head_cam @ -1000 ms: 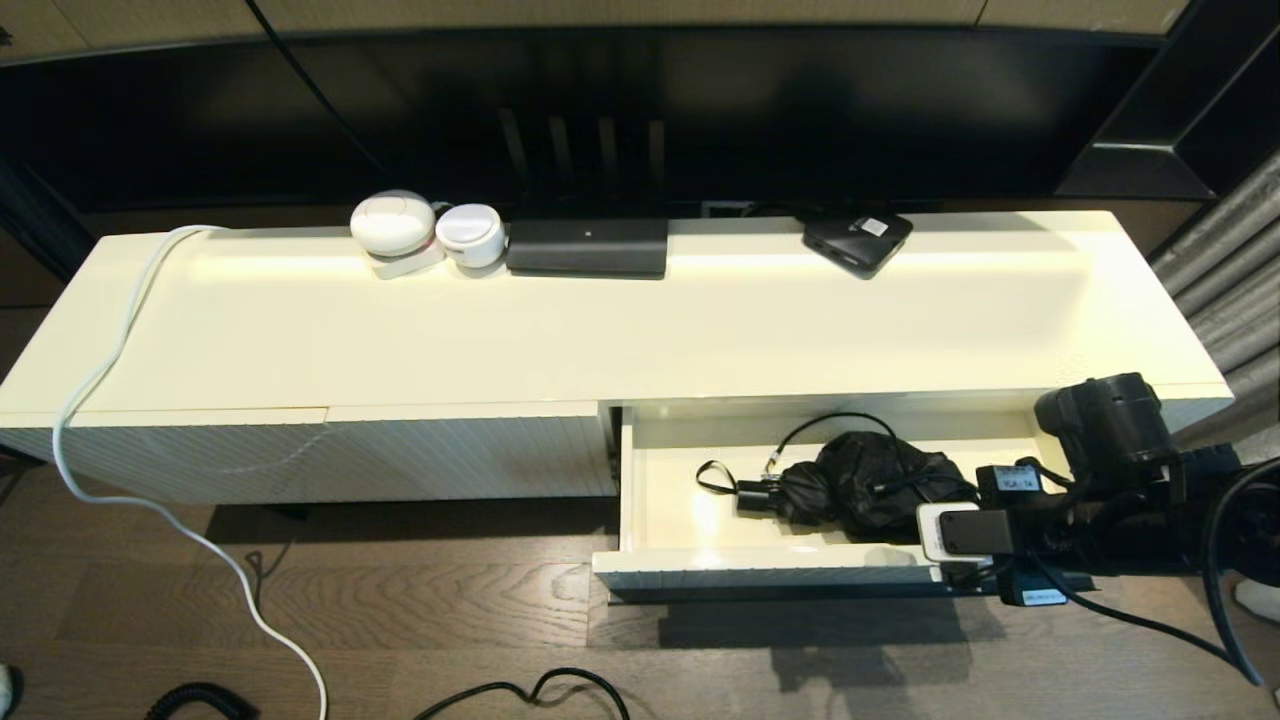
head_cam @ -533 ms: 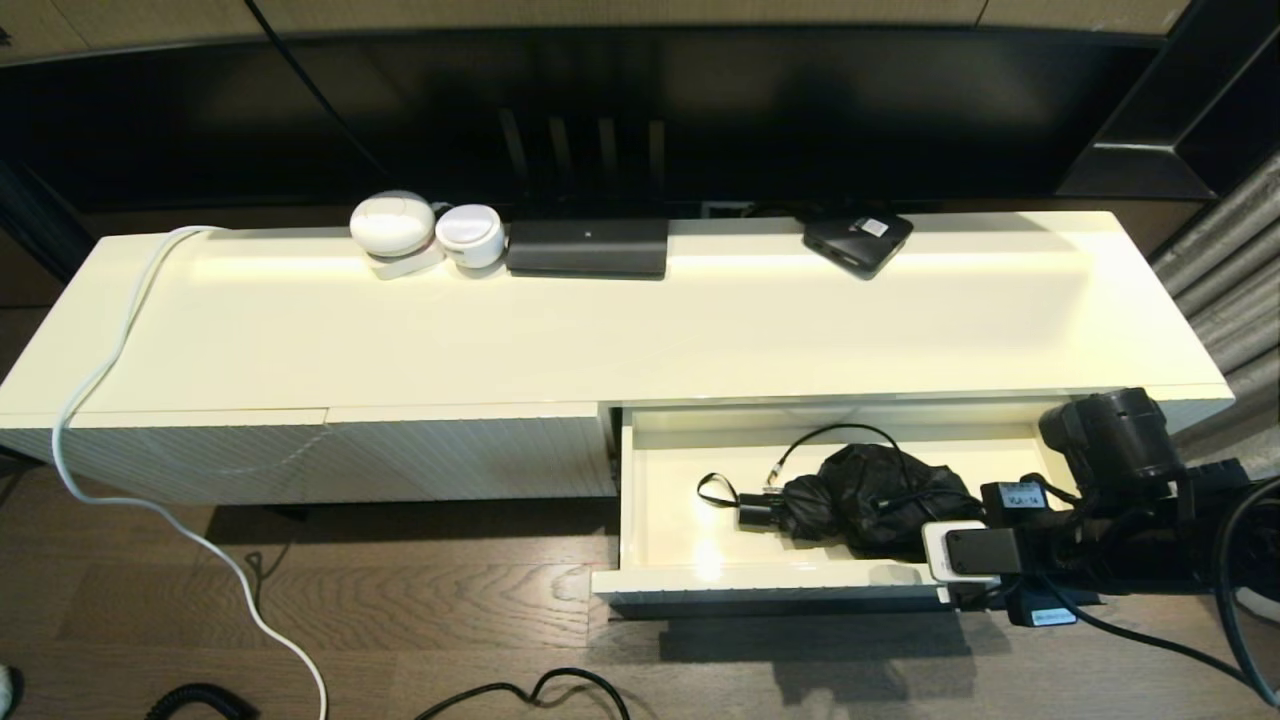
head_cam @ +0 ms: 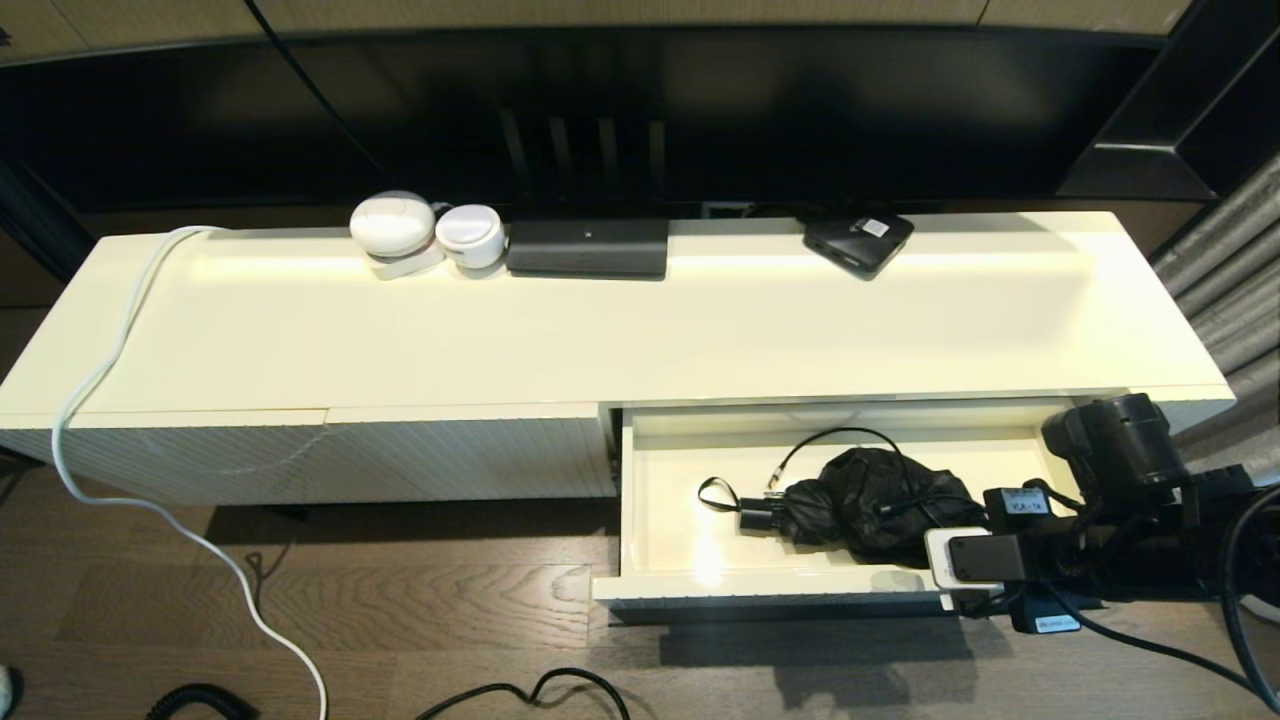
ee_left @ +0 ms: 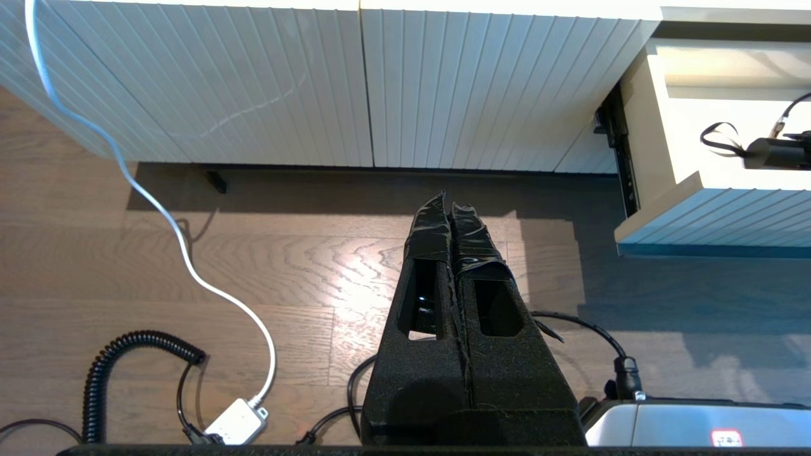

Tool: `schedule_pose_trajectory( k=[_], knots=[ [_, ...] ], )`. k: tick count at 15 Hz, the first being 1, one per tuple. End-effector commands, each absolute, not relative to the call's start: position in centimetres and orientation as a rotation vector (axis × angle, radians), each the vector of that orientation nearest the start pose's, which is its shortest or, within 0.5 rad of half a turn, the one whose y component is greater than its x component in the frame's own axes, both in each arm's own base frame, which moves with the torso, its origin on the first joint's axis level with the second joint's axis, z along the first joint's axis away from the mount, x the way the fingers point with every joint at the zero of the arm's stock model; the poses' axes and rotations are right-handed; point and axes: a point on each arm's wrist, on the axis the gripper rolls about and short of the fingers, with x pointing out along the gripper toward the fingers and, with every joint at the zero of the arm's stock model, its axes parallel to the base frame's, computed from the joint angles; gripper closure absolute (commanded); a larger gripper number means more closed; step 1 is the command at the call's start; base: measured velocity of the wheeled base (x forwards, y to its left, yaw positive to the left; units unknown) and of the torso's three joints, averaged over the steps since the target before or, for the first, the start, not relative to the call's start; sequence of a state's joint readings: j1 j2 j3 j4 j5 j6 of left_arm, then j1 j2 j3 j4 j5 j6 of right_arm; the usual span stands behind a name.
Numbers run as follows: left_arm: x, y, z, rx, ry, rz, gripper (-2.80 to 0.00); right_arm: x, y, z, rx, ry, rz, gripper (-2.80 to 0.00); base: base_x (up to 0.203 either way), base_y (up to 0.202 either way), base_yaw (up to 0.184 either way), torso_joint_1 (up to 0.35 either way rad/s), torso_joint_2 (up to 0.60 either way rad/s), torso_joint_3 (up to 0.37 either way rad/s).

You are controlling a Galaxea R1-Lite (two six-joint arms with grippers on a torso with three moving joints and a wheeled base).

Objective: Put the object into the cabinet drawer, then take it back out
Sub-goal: Open the drawer

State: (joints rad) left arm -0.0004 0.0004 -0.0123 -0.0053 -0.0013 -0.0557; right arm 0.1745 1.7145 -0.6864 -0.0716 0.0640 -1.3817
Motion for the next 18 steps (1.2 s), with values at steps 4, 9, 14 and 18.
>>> schedule_pose_trajectory(
  k=[4,9,14,18],
  knots=[
    [-2.4,0.0,8.0,-0.057,-0.017,-0.004,0.0,26.1,4.8,11.0,-1.328,0.607,0.82,0.0,0.0,0.0,0.0,0.0,0.0,0.0],
    [-2.4,0.0,8.0,-0.057,-0.017,-0.002,0.0,26.5,4.8,12.7,-1.338,0.553,0.778,0.0,0.0,0.0,0.0,0.0,0.0,0.0],
    [-2.4,0.0,8.0,-0.057,-0.017,-0.002,0.0,25.3,4.6,16.3,-1.351,0.486,0.723,0.0,0.0,0.0,0.0,0.0,0.0,0.0],
    [-2.4,0.0,8.0,-0.057,-0.017,-0.003,0.0,25.5,3.8,17.2,-1.37,0.474,0.68,0.0,0.0,0.0,0.0,0.0,0.0,0.0]
  ],
)
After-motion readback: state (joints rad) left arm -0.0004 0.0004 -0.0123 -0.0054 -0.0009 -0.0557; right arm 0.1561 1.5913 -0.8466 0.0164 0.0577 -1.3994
